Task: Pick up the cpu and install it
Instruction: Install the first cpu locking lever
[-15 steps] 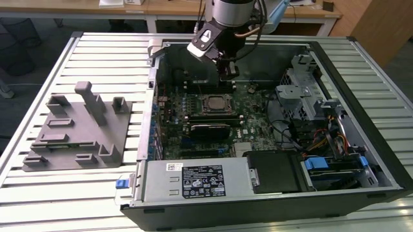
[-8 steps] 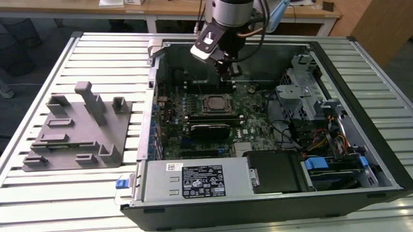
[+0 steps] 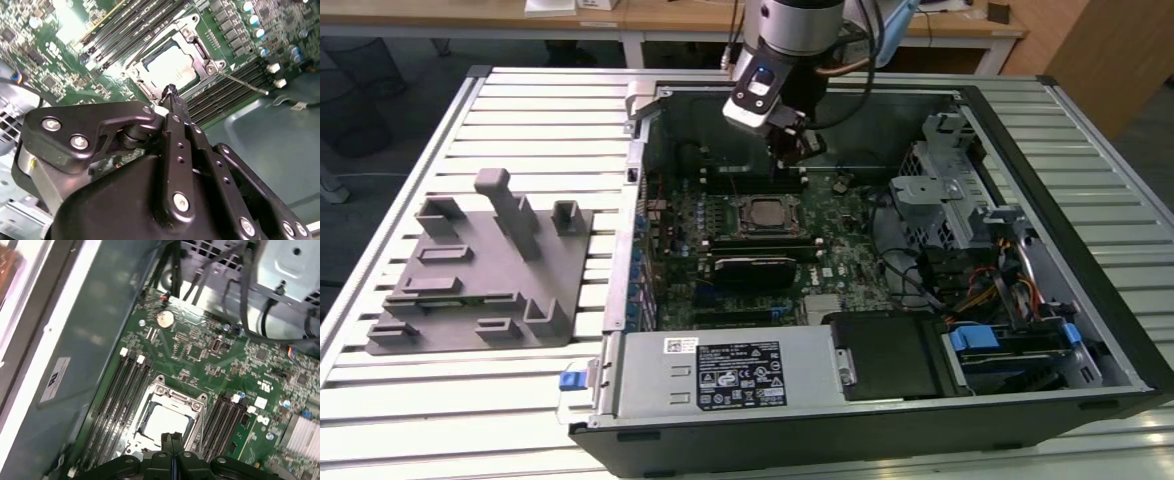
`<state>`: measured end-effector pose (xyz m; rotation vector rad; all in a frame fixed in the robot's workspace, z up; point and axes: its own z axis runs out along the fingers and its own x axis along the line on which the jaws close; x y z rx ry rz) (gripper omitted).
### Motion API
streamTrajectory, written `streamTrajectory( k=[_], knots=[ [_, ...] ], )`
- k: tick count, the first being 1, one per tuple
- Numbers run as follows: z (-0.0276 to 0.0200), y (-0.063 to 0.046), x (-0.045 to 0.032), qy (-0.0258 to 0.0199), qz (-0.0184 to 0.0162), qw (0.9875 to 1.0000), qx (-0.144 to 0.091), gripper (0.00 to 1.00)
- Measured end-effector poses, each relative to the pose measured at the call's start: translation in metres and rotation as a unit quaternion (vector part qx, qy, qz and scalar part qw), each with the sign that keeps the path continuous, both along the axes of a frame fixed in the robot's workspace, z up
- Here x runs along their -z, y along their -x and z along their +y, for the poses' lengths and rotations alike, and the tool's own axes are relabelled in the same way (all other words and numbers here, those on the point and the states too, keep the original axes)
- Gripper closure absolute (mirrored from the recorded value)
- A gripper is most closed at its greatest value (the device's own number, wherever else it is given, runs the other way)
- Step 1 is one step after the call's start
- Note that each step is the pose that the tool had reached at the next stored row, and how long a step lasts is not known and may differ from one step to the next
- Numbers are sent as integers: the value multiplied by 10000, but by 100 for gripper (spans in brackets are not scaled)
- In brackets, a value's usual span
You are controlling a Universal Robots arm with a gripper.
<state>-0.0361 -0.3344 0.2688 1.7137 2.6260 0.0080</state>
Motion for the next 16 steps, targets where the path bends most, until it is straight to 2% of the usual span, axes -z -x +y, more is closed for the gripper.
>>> streamTrajectory(
  k=[4, 8, 12, 16],
  knots=[
    [0, 0, 0, 0, 0, 9996, -280, 89],
    [0, 0, 1, 0, 0, 9983, -583, 89],
    [0, 0, 2, 0, 0, 9955, -949, 89],
    [0, 0, 4, 0, 0, 9914, -1307, 89]
  ],
)
